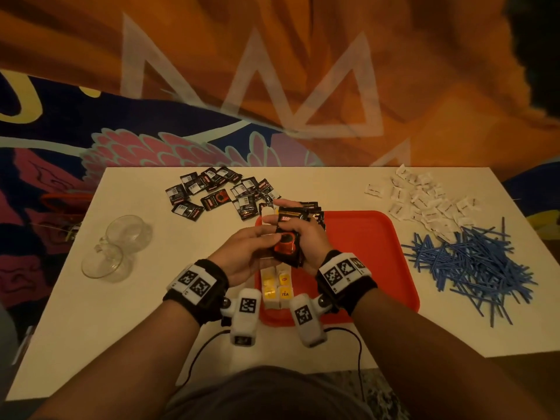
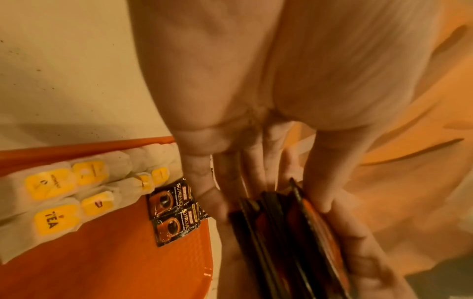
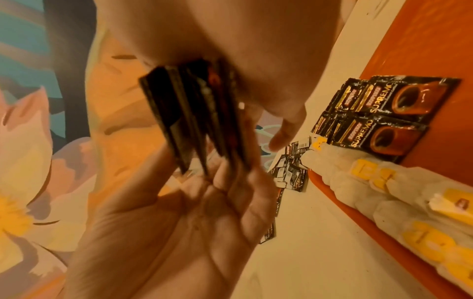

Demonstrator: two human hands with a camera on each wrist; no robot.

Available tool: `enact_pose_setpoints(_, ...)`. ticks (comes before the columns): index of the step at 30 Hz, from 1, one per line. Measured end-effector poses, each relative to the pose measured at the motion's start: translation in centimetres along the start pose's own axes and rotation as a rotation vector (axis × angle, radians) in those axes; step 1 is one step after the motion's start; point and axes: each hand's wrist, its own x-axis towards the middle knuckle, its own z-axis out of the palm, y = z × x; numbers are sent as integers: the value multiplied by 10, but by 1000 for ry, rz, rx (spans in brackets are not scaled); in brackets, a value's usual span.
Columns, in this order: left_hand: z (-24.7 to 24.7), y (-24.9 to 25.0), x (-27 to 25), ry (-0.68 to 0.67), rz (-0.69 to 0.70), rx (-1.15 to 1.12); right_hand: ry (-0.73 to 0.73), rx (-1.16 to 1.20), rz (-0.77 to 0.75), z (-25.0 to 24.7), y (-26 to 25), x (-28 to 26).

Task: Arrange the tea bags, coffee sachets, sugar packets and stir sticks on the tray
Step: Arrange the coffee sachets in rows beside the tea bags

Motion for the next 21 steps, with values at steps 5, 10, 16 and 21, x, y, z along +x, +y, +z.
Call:
enact_pose_setpoints(5, -10, 2, 0, -18, -17, 71, -11, -226, 38, -7, 9, 3)
enact_pose_setpoints(10, -19, 3, 2, 191, 26, 88, 116, -807, -224, -10, 0, -4)
enact_pose_setpoints(16, -23, 5, -4, 210, 63, 87, -222, -1730, -413, 26, -11, -18)
enact_pose_setpoints(21, -29, 4, -9, -19, 93, -130, -220, -1757, -382, 37, -9, -14)
